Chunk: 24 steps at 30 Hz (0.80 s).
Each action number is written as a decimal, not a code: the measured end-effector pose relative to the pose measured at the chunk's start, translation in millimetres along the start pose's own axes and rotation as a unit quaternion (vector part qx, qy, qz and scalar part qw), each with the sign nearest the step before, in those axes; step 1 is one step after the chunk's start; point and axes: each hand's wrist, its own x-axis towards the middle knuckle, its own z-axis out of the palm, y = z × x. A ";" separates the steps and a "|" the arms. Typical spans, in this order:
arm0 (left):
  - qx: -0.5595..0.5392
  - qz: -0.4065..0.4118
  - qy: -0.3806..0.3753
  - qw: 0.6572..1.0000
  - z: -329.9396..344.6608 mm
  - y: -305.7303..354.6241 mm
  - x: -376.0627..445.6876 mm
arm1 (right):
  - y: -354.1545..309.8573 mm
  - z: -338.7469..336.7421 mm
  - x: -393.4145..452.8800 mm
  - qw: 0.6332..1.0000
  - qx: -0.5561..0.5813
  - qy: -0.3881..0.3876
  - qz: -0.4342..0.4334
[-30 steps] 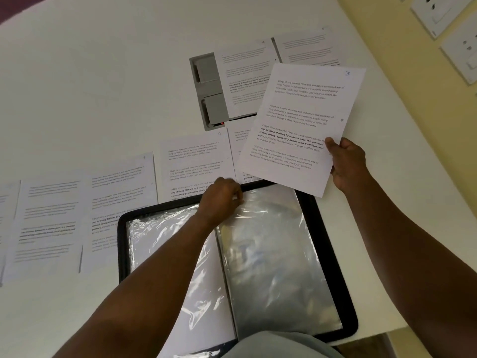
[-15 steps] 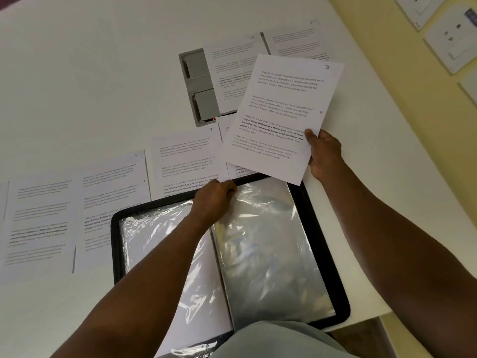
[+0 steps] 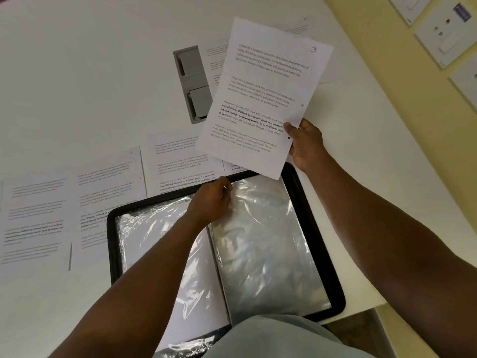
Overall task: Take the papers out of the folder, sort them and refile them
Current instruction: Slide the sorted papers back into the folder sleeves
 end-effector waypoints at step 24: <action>-0.020 -0.024 0.094 0.995 6.7 9.5 -7.8 | 37.7 47.9 -1.3 0.992 -0.052 -0.108 0.045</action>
